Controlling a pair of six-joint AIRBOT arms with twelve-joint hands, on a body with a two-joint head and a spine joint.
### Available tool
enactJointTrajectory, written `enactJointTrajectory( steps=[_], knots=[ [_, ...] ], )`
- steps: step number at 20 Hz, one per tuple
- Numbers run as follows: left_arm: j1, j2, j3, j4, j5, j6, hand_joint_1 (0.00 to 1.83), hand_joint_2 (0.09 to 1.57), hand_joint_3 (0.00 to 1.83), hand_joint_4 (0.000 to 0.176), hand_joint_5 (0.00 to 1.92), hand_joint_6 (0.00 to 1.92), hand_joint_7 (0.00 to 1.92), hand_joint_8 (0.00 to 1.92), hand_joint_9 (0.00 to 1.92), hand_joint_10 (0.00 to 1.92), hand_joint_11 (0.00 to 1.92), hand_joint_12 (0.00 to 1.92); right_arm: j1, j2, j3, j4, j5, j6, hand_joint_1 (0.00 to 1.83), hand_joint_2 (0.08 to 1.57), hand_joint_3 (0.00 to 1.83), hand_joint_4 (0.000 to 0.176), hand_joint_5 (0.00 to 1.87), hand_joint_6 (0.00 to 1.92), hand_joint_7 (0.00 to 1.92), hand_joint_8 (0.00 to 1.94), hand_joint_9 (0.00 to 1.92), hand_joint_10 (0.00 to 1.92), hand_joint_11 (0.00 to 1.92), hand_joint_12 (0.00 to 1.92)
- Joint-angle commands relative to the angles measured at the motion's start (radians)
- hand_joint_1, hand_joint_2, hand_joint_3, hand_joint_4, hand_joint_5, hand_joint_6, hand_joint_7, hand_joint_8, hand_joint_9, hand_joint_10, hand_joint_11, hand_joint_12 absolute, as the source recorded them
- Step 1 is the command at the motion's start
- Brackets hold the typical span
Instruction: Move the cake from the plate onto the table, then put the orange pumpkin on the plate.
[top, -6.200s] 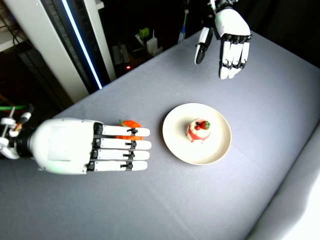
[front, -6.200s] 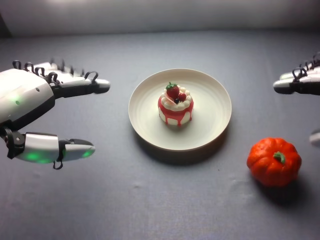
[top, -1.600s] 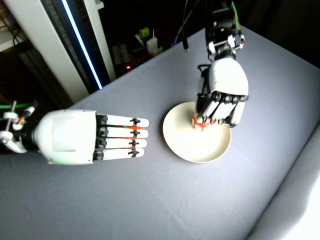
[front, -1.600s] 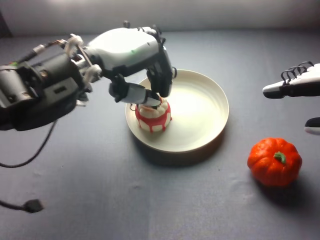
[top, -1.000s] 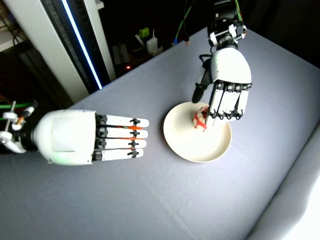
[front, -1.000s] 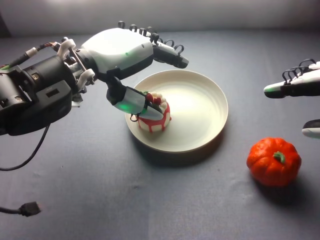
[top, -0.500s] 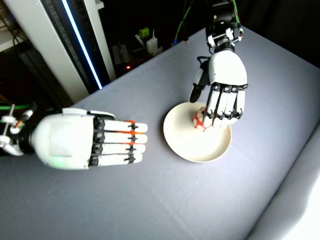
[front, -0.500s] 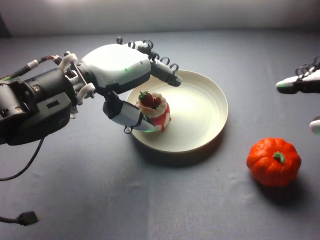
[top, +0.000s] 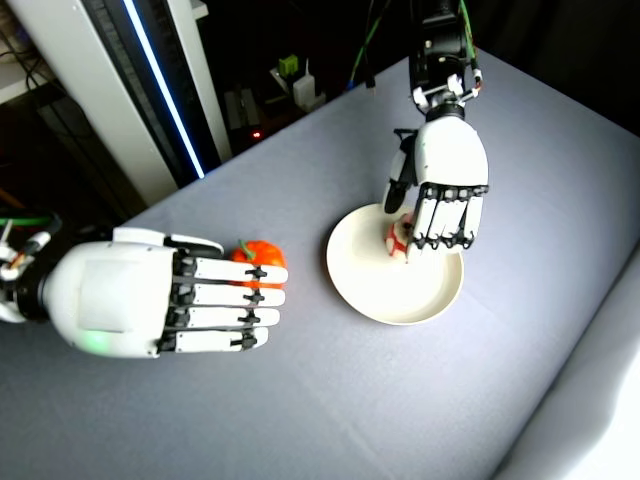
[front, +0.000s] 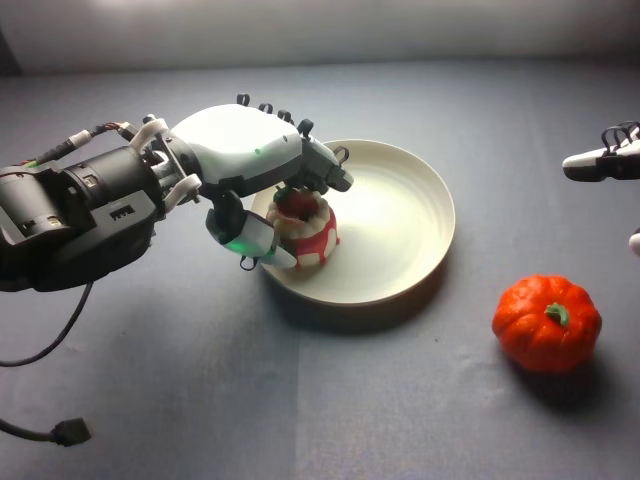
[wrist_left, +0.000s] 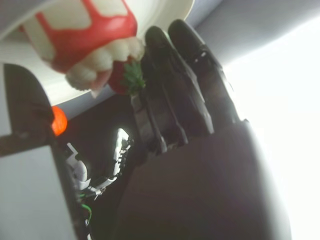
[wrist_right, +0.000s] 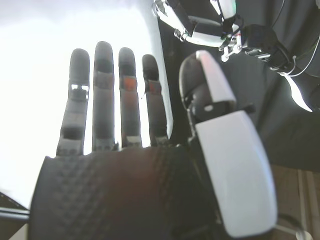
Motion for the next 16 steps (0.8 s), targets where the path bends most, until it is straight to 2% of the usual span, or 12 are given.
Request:
enactJointTrajectory(
  steps=[1, 2, 4, 6, 8, 9, 10, 12, 13, 14, 15, 16],
  knots=[
    [0.001, -0.002, 0.005, -0.012, -0.08, 0.004, 1.27, 0.96, 0.0, 0.0, 0.84, 0.01, 0.91, 0.12, 0.68, 0.71, 0.37, 1.3, 0.003, 0.005, 0.001, 0.037, 0.111, 0.008, 0.76, 1.35, 0.0, 0.0, 0.5, 0.01, 0.51, 0.0, 0.55, 0.01, 0.15, 0.98],
    [0.001, -0.009, 0.011, -0.017, -0.08, 0.004, 1.37, 1.04, 0.02, 0.0, 1.07, 0.4, 1.04, 0.75, 0.93, 1.05, 0.53, 1.1, 0.003, 0.005, 0.001, 0.037, 0.111, 0.008, 0.73, 1.37, 0.01, 0.0, 0.49, 0.0, 0.49, 0.0, 0.54, 0.0, 0.13, 0.97],
    [0.0, -0.021, 0.019, -0.022, -0.08, 0.004, 1.38, 1.1, 0.0, 0.0, 1.09, 0.56, 0.97, 1.08, 0.9, 1.24, 0.66, 1.15, 0.003, 0.005, 0.001, 0.037, 0.111, 0.008, 0.74, 1.37, 0.0, 0.0, 0.49, 0.0, 0.49, 0.0, 0.53, 0.0, 0.12, 0.98],
    [-0.006, -0.026, 0.022, -0.026, -0.089, 0.004, 1.38, 1.11, 0.0, 0.0, 1.05, 0.66, 0.95, 1.11, 0.86, 1.3, 0.67, 1.33, 0.003, 0.004, 0.001, 0.037, 0.111, 0.008, 0.73, 1.36, 0.0, 0.0, 0.51, 0.01, 0.53, 0.01, 0.56, 0.01, 0.14, 0.99],
    [-0.015, -0.029, 0.021, -0.026, -0.098, 0.004, 1.39, 1.08, 0.0, 0.0, 1.15, 0.48, 1.01, 0.98, 0.96, 1.24, 0.74, 1.33, 0.002, 0.003, 0.001, 0.037, 0.111, 0.008, 0.73, 1.36, 0.0, 0.0, 0.51, 0.0, 0.54, 0.01, 0.57, 0.01, 0.14, 1.0],
    [-0.024, -0.031, 0.022, -0.026, -0.103, 0.006, 1.29, 1.08, 0.0, 0.0, 1.18, 0.46, 1.0, 1.1, 0.94, 1.04, 0.76, 1.37, 0.002, 0.002, 0.001, 0.037, 0.111, 0.008, 0.75, 1.36, 0.0, 0.0, 0.51, 0.0, 0.54, 0.01, 0.57, 0.01, 0.14, 1.0],
    [-0.032, -0.033, 0.023, -0.026, -0.111, 0.007, 1.28, 1.09, 0.0, 0.0, 1.17, 0.42, 0.99, 1.19, 0.92, 1.06, 0.76, 1.43, 0.002, 0.001, 0.001, 0.037, 0.111, 0.008, 0.76, 1.36, 0.0, 0.0, 0.52, 0.0, 0.55, 0.01, 0.57, 0.01, 0.15, 1.0],
    [-0.047, -0.028, 0.018, -0.027, -0.14, 0.007, 1.28, 1.09, 0.0, 0.0, 1.22, 0.27, 0.95, 1.29, 0.88, 1.25, 0.74, 1.54, 0.002, 0.001, 0.001, 0.037, 0.111, 0.008, 0.74, 1.36, 0.0, 0.0, 0.52, 0.0, 0.55, 0.01, 0.57, 0.01, 0.15, 1.0],
    [-0.05, -0.019, 0.01, -0.028, -0.155, 0.007, 1.28, 1.08, 0.0, 0.0, 1.27, 0.18, 0.97, 1.26, 0.88, 1.23, 0.7, 1.57, 0.002, 0.001, 0.001, 0.037, 0.113, 0.008, 0.73, 1.37, 0.0, 0.0, 0.52, 0.0, 0.54, 0.0, 0.57, 0.01, 0.13, 1.0],
    [-0.051, 0.001, -0.007, -0.029, -0.179, 0.007, 1.27, 1.09, 0.0, 0.0, 1.29, 0.13, 0.93, 1.31, 0.83, 1.4, 0.66, 1.76, 0.002, 0.001, 0.001, 0.037, 0.114, 0.008, 0.7, 1.37, 0.0, 0.0, 0.52, 0.0, 0.54, 0.0, 0.57, 0.0, 0.13, 1.0],
    [-0.052, 0.027, -0.032, -0.032, -0.215, 0.007, 1.27, 1.09, 0.0, 0.0, 1.3, 0.12, 0.93, 1.31, 0.81, 1.46, 0.67, 1.79, 0.001, 0.001, 0.001, 0.039, 0.114, 0.008, 0.7, 1.37, 0.0, 0.0, 0.52, 0.0, 0.55, 0.0, 0.57, 0.01, 0.13, 1.0],
    [-0.051, 0.044, -0.048, -0.037, -0.241, 0.007, 1.28, 1.07, 0.0, 0.0, 1.32, 0.11, 0.98, 1.23, 0.88, 1.17, 0.73, 1.48, -0.001, 0.001, 0.0, 0.042, 0.114, 0.008, 0.7, 1.38, 0.01, 0.0, 0.51, 0.0, 0.53, 0.0, 0.56, 0.0, 0.12, 1.0]
  ],
)
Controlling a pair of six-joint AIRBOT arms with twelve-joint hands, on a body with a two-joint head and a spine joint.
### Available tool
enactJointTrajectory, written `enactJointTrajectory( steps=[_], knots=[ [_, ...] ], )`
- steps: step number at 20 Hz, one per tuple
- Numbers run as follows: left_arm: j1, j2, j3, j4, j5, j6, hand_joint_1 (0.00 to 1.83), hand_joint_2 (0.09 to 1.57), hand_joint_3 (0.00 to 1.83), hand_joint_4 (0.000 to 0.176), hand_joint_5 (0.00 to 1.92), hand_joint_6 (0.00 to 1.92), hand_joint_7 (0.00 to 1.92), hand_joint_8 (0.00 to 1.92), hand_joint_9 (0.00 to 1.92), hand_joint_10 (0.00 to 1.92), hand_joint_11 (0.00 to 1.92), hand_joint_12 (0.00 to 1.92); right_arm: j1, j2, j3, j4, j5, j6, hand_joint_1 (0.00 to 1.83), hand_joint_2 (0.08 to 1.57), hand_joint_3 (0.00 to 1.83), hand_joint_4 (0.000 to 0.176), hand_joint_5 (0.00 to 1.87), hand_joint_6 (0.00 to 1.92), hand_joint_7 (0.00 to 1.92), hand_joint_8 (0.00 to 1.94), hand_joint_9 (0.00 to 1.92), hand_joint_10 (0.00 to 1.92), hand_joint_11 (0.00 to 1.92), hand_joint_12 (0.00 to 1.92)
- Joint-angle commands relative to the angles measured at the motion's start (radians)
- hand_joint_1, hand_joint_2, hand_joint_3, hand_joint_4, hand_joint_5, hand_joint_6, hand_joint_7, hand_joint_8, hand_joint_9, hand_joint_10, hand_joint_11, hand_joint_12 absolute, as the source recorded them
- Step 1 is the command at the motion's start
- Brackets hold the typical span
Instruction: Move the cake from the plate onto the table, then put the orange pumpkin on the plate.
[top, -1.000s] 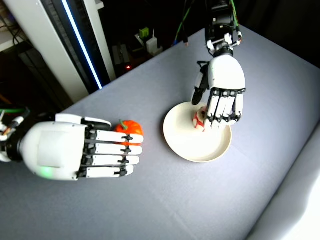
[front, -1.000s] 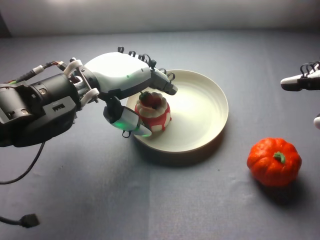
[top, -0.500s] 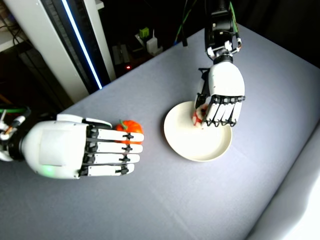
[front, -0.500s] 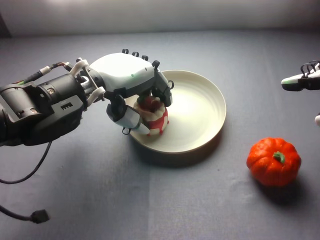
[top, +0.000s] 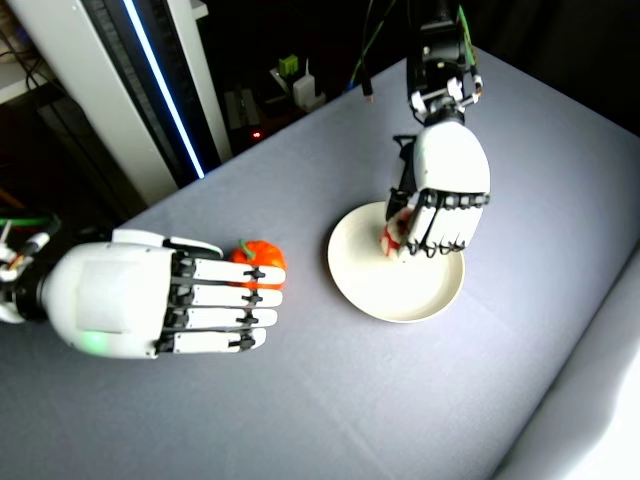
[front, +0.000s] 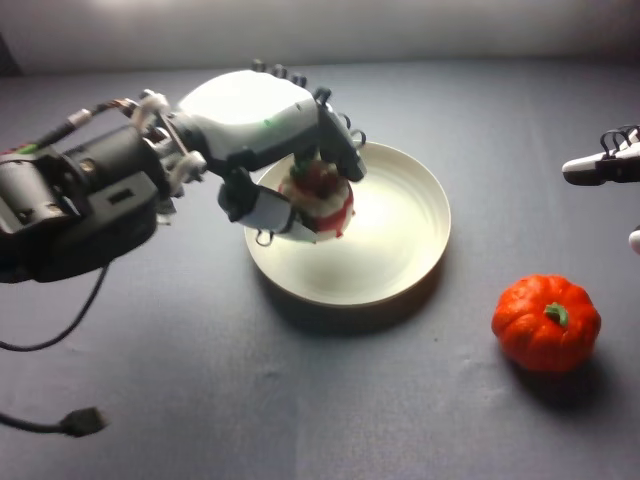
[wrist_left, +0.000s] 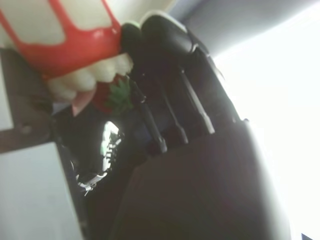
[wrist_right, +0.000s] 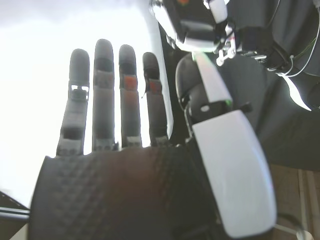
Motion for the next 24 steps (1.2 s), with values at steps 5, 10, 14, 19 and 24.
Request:
enactJointTrajectory(
  steps=[5, 10, 14, 19, 24],
  knots=[
    [0.039, 0.139, -0.083, -0.023, -0.204, 0.0, 1.29, 1.06, 0.0, 0.0, 1.35, 0.03, 1.03, 1.16, 1.06, 0.93, 0.89, 1.36, -0.013, 0.004, -0.007, 0.052, 0.121, 0.008, 0.7, 1.39, 0.0, 0.0, 0.5, 0.0, 0.54, 0.0, 0.56, 0.0, 0.1, 1.0],
    [0.175, 0.279, -0.168, -0.108, -0.212, 0.064, 1.26, 1.07, 0.01, 0.0, 1.18, 0.53, 0.99, 1.1, 0.98, 0.71, 0.8, 1.22, -0.033, 0.009, -0.019, 0.067, 0.127, 0.008, 0.66, 1.39, 0.0, 0.0, 0.5, 0.0, 0.55, 0.0, 0.58, 0.0, 0.16, 0.93],
    [0.282, 0.318, -0.207, -0.23, -0.196, 0.151, 1.38, 1.04, 0.0, 0.0, 1.31, 0.18, 1.13, 0.78, 1.06, 0.97, 0.91, 1.03, -0.036, 0.009, -0.021, 0.066, 0.127, 0.008, 0.59, 1.39, 0.0, 0.0, 0.49, 0.0, 0.54, 0.0, 0.62, 0.0, 0.25, 0.83],
    [0.354, 0.248, -0.178, -0.351, -0.175, 0.198, 1.18, 1.01, 0.0, 0.0, 0.94, 0.17, 0.83, 0.44, 0.76, 0.42, 0.47, 1.03, -0.041, 0.007, -0.021, 0.053, 0.127, 0.008, 0.61, 1.37, 0.0, 0.0, 0.5, 0.0, 0.56, 0.0, 0.59, 0.0, 0.25, 0.7],
    [0.359, 0.281, -0.21, -0.342, -0.234, 0.198, 0.95, 0.82, 0.0, 0.1, 0.34, 0.0, 0.28, 0.0, 0.24, 0.0, 0.0, 0.65, -0.041, 0.01, -0.017, 0.013, 0.127, 0.024, 0.63, 1.32, 0.0, 0.0, 0.46, 0.0, 0.5, 0.0, 0.53, 0.0, 0.27, 0.6]
  ],
)
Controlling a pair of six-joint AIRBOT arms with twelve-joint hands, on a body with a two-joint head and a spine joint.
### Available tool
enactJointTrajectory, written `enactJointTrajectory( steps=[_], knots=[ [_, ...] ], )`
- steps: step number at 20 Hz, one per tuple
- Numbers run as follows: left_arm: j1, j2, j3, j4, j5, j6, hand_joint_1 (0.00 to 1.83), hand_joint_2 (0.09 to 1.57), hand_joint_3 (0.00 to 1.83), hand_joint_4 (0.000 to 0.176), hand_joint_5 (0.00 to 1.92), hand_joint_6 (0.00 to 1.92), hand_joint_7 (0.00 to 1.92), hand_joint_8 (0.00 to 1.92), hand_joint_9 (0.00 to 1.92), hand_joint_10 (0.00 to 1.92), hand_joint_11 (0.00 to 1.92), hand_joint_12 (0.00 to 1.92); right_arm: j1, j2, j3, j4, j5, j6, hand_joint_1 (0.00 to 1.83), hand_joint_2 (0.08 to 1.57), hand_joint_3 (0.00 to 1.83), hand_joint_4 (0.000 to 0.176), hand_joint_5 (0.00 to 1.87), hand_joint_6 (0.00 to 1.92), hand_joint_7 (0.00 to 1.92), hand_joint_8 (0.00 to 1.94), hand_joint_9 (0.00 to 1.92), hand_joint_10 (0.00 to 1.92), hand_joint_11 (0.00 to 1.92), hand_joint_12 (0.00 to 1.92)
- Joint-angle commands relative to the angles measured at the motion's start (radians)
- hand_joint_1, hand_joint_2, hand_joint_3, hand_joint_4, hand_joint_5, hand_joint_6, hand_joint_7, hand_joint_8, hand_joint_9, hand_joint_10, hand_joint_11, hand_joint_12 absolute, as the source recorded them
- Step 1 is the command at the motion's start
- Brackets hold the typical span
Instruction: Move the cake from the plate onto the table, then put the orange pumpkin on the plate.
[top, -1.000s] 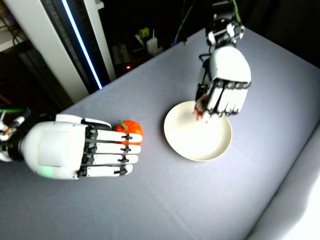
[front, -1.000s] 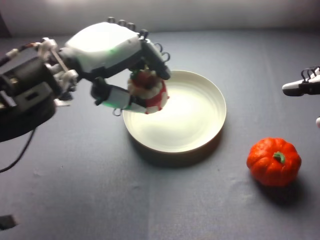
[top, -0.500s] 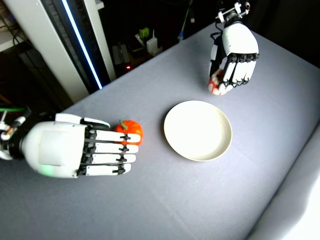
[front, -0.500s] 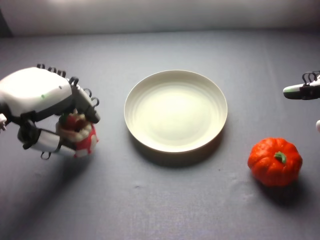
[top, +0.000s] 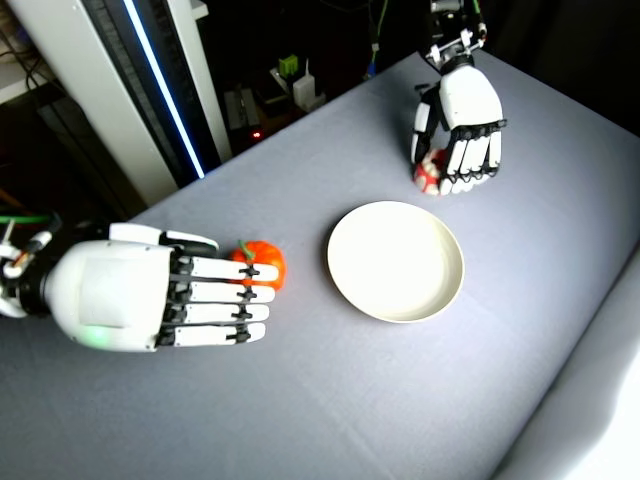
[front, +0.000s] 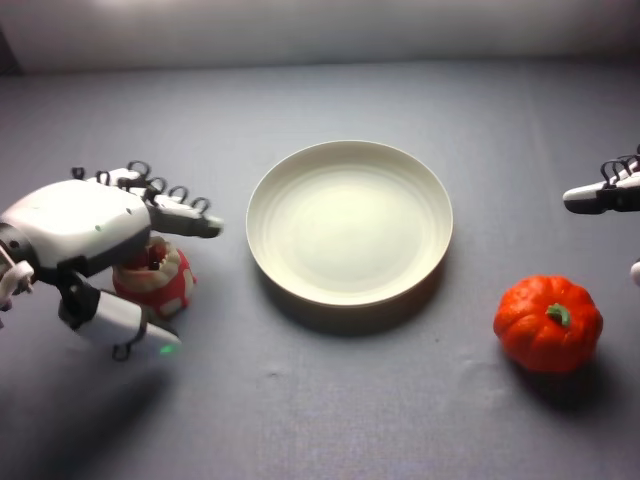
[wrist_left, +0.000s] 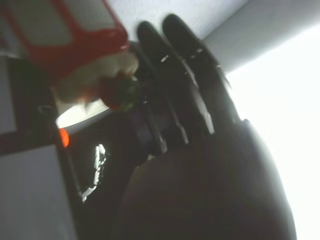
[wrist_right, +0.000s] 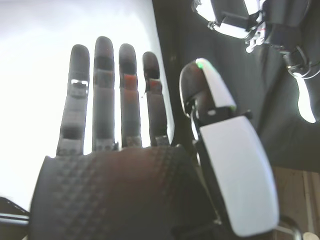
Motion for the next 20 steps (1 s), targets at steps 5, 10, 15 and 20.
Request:
enactJointTrajectory(
  steps=[5, 10, 15, 20],
  knots=[
    [0.026, 0.109, -0.066, 0.004, -0.264, -0.01, 0.8, 0.84, 0.0, 0.09, 0.2, 0.0, 0.12, 0.0, 0.11, 0.0, 0.0, 0.5, 0.033, 0.011, 0.004, -0.014, 0.114, 0.02, 0.64, 1.29, 0.0, 0.0, 0.4, 0.0, 0.44, 0.0, 0.49, 0.0, 0.34, 0.43],
    [0.072, 0.186, -0.129, 0.019, -0.418, -0.039, 0.76, 0.83, 0.0, 0.175, 0.09, 0.0, 0.1, 0.0, 0.1, 0.0, 0.0, 0.43, 0.128, 0.008, 0.025, -0.195, -0.026, 0.072, 0.78, 1.15, 0.0, 0.0, 0.48, 0.0, 0.55, 0.0, 0.54, 0.0, 0.23, 0.68],
    [0.098, 0.192, -0.153, 0.008, -0.469, -0.042, 0.75, 0.82, 0.0, 0.147, 0.18, 0.0, 0.13, 0.0, 0.13, 0.0, 0.0, 0.51, 0.23, -0.022, 0.065, -0.419, -0.166, 0.186, 0.93, 0.94, 0.0, 0.0, 0.4, 0.0, 0.47, 0.0, 0.51, 0.0, 0.12, 1.1],
    [0.129, 0.187, -0.155, -0.02, -0.489, -0.055, 0.81, 0.82, 0.0, 0.135, 0.21, 0.0, 0.17, 0.01, 0.16, 0.01, 0.0, 0.59, 0.325, -0.069, 0.078, -0.613, -0.286, 0.212, 1.07, 0.85, 0.0, 0.0, 0.39, 0.0, 0.4, 0.0, 0.47, 0.01, 0.13, 1.11]
  ],
)
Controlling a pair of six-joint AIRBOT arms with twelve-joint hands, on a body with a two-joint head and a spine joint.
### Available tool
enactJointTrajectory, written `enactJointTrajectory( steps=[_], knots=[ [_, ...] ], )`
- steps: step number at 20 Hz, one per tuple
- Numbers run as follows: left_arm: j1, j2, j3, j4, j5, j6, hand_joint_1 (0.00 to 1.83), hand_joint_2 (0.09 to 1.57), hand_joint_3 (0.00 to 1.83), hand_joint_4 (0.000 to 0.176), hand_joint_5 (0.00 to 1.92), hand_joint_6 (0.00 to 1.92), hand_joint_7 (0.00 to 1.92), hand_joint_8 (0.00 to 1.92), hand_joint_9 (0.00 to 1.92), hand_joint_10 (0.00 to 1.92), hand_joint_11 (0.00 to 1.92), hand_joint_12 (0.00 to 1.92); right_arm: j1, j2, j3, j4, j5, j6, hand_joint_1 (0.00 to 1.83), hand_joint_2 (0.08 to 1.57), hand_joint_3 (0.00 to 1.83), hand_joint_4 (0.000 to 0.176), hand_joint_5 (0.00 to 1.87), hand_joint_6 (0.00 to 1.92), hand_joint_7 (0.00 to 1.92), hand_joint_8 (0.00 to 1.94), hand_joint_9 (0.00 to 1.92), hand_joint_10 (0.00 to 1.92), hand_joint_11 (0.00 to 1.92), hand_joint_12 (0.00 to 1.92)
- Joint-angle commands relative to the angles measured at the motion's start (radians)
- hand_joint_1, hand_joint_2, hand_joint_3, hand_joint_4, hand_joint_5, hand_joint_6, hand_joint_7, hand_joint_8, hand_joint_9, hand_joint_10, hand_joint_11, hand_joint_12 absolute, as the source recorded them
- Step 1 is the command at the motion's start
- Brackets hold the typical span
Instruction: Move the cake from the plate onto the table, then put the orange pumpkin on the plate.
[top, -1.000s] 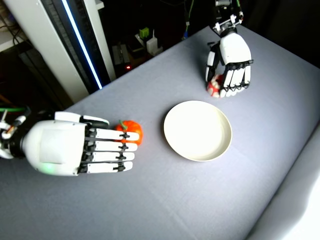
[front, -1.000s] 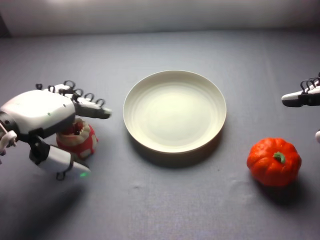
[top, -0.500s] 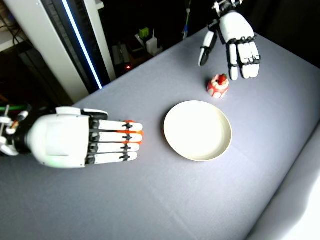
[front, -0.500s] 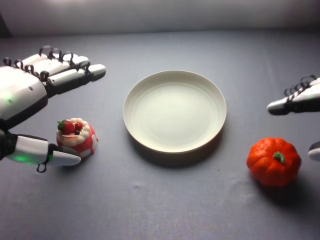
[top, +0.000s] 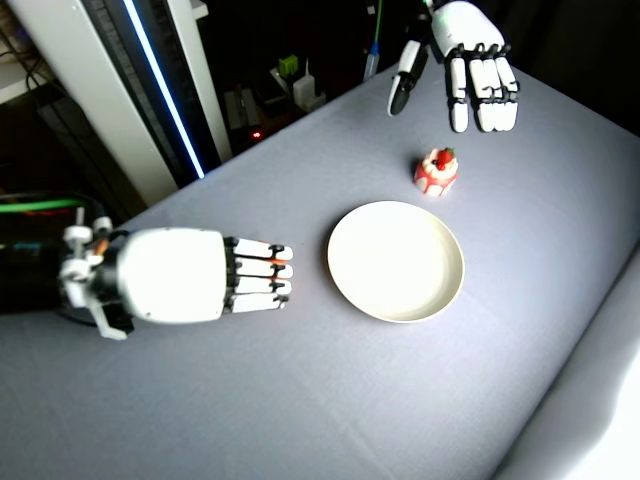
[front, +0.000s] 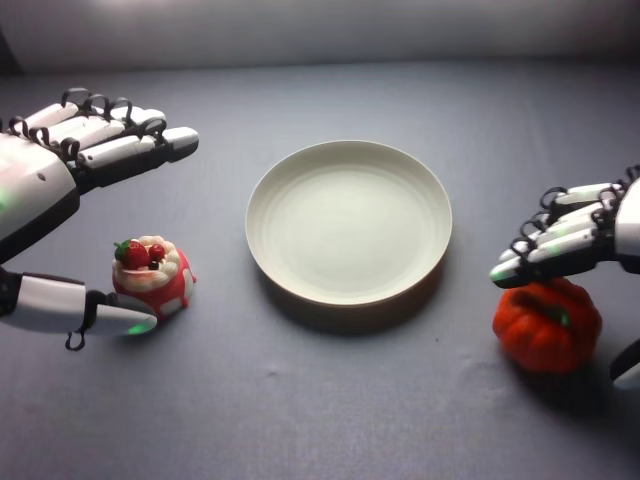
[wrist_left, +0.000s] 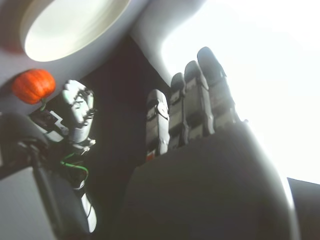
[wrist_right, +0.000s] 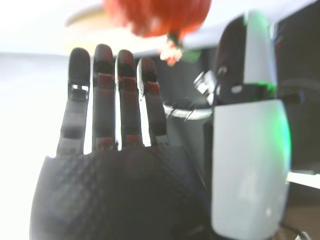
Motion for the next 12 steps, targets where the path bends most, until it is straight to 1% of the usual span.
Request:
enactJointTrajectory(
  steps=[1, 2, 3, 4, 5, 6, 7, 8, 9, 10, 11, 12],
  knots=[
    [-0.001, 0.001, 0.001, -0.026, -0.13, -0.005, 0.84, 0.82, 0.0, 0.127, 0.22, 0.0, 0.17, 0.0, 0.16, 0.0, 0.0, 0.56, 0.016, -0.003, 0.006, 0.029, 0.051, 0.007, 1.08, 0.84, 0.0, 0.001, 0.37, 0.0, 0.4, 0.0, 0.5, 0.02, 0.18, 1.13],
    [0.003, -0.001, 0.001, -0.028, -0.132, -0.008, 0.84, 0.82, 0.0, 0.118, 0.22, 0.0, 0.17, 0.0, 0.16, 0.0, 0.0, 0.56, 0.023, -0.009, 0.008, 0.011, 0.038, 0.007, 1.09, 0.83, 0.0, 0.013, 0.36, 0.0, 0.39, 0.0, 0.51, 0.02, 0.19, 1.13],
    [0.004, -0.003, 0.001, -0.029, -0.132, -0.009, 0.83, 0.83, 0.0, 0.117, 0.22, 0.0, 0.17, 0.0, 0.16, 0.0, 0.0, 0.54, 0.029, -0.014, 0.008, -0.003, 0.028, 0.007, 1.1, 0.84, 0.0, 0.018, 0.35, 0.0, 0.38, 0.0, 0.5, 0.01, 0.18, 1.12],
    [0.004, -0.005, 0.001, -0.029, -0.132, -0.009, 0.82, 0.82, 0.0, 0.103, 0.24, 0.0, 0.18, 0.0, 0.17, 0.0, 0.0, 0.56, 0.03, -0.02, 0.01, -0.009, 0.024, 0.007, 1.12, 0.83, 0.0, 0.021, 0.36, 0.0, 0.38, 0.0, 0.5, 0.02, 0.18, 1.12],
    [0.004, -0.008, 0.001, -0.031, -0.131, -0.01, 0.81, 0.82, 0.0, 0.106, 0.24, 0.0, 0.19, 0.0, 0.17, 0.0, 0.0, 0.58, 0.03, -0.028, 0.012, -0.015, 0.02, 0.007, 1.11, 0.83, 0.0, 0.026, 0.37, 0.01, 0.39, 0.0, 0.51, 0.02, 0.19, 1.12],
    [0.005, -0.008, 0.001, -0.032, -0.131, -0.011, 0.8, 0.82, 0.0, 0.116, 0.25, 0.0, 0.19, 0.0, 0.18, 0.0, 0.0, 0.58, 0.031, -0.033, 0.014, -0.02, 0.018, 0.007, 1.11, 0.84, 0.0, 0.03, 0.38, 0.01, 0.4, 0.01, 0.51, 0.02, 0.18, 1.12],
    [0.006, -0.008, 0.001, -0.033, -0.131, -0.012, 0.79, 0.83, 0.0, 0.107, 0.25, 0.0, 0.19, 0.0, 0.18, 0.0, 0.0, 0.6, 0.033, -0.037, 0.015, -0.025, 0.015, 0.007, 1.12, 0.85, 0.0, 0.015, 0.4, 0.0, 0.45, 0.01, 0.55, 0.02, 0.18, 1.08],
    [0.007, -0.008, 0.001, -0.033, -0.131, -0.013, 0.78, 0.82, 0.0, 0.119, 0.25, 0.0, 0.19, 0.0, 0.18, 0.0, 0.0, 0.58, 0.033, -0.038, 0.015, -0.028, 0.013, 0.007, 1.13, 0.85, 0.0, 0.0, 0.46, 0.0, 0.53, 0.01, 0.64, 0.04, 0.28, 1.09],
    [0.008, -0.008, 0.001, -0.033, -0.131, -0.015, 0.79, 0.82, 0.0, 0.114, 0.25, 0.0, 0.2, 0.0, 0.18, 0.0, 0.0, 0.57, 0.034, -0.039, 0.015, -0.029, 0.013, 0.007, 1.13, 0.86, 0.0, 0.0, 0.49, 0.0, 0.58, 0.01, 0.7, 0.05, 0.36, 1.08],
    [0.009, -0.008, 0.001, -0.033, -0.131, -0.016, 0.8, 0.82, 0.0, 0.12, 0.26, 0.01, 0.2, 0.0, 0.19, 0.0, 0.0, 0.57, 0.034, -0.039, 0.015, -0.03, 0.013, 0.007, 1.12, 0.87, 0.0, 0.0, 0.54, 0.01, 0.64, 0.03, 0.79, 0.1, 0.48, 1.24],
    [0.009, -0.008, 0.001, -0.033, -0.131, -0.018, 0.78, 0.83, 0.0, 0.118, 0.27, 0.01, 0.2, 0.0, 0.19, 0.0, 0.0, 0.57, 0.034, -0.039, 0.015, -0.033, 0.012, 0.007, 1.18, 0.88, 0.0, 0.0, 0.62, 0.03, 0.66, 0.29, 0.59, 1.02, 0.55, 1.55],
    [0.009, -0.009, 0.001, -0.033, -0.132, -0.021, 0.78, 0.83, 0.0, 0.113, 0.27, 0.01, 0.21, 0.0, 0.19, 0.0, 0.0, 0.57, 0.034, -0.039, 0.014, -0.033, 0.011, 0.007, 1.24, 0.88, 0.0, 0.0, 0.69, 0.02, 0.41, 1.08, 0.49, 1.59, 0.6, 1.78]
  ],
)
